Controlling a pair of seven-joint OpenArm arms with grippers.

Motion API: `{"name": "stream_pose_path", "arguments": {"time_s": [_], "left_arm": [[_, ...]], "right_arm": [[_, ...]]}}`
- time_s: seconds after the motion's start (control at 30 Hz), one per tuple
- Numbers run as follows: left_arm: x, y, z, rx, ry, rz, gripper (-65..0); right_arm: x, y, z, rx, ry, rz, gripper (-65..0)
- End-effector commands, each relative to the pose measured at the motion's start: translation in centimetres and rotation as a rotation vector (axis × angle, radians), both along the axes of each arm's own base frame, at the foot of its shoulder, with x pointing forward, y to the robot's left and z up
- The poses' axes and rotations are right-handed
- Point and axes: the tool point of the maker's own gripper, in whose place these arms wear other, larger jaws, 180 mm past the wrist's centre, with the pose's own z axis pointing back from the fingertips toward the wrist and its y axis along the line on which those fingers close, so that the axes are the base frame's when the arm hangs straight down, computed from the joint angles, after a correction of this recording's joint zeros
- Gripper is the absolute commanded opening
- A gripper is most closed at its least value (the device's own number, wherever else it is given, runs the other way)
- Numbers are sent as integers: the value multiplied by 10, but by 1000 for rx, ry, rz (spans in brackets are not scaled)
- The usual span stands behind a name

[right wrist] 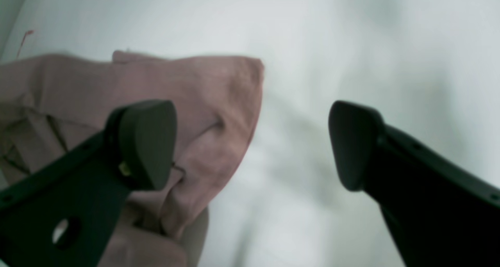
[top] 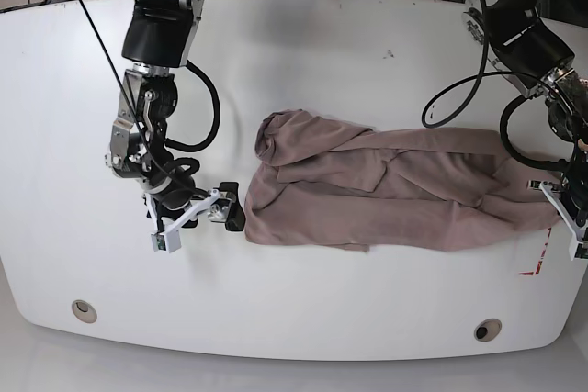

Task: Layout the t-shirt on the table in an organized manner, then fold the t-shirt properly
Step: 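Drag the shirt with the left gripper and regrasp a corner with the right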

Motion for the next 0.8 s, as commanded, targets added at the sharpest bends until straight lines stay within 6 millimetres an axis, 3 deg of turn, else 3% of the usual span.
{"name": "stream_pose_path", "arguments": {"time_s": [0.0, 0.17, 0.37, 0.57, 0.77], "left_arm": [[1, 7, 23, 32, -72, 11, -650], [-5, 9, 24, 45, -75, 19, -650], [-9, 10, 19, 45, -63, 22, -650], [-11, 10, 17, 46, -55, 22, -650], [-11, 10, 16, 45, -54, 22, -650]], "right_arm": [[11, -1, 0, 33, -12, -11, -67], [9, 3, -28, 65, 63, -17, -67], [3, 14, -45, 98, 106, -16, -67], [-1, 40, -48, 139, 119, 9, -67], [-9, 80, -51, 148, 133, 93, -67]]}}
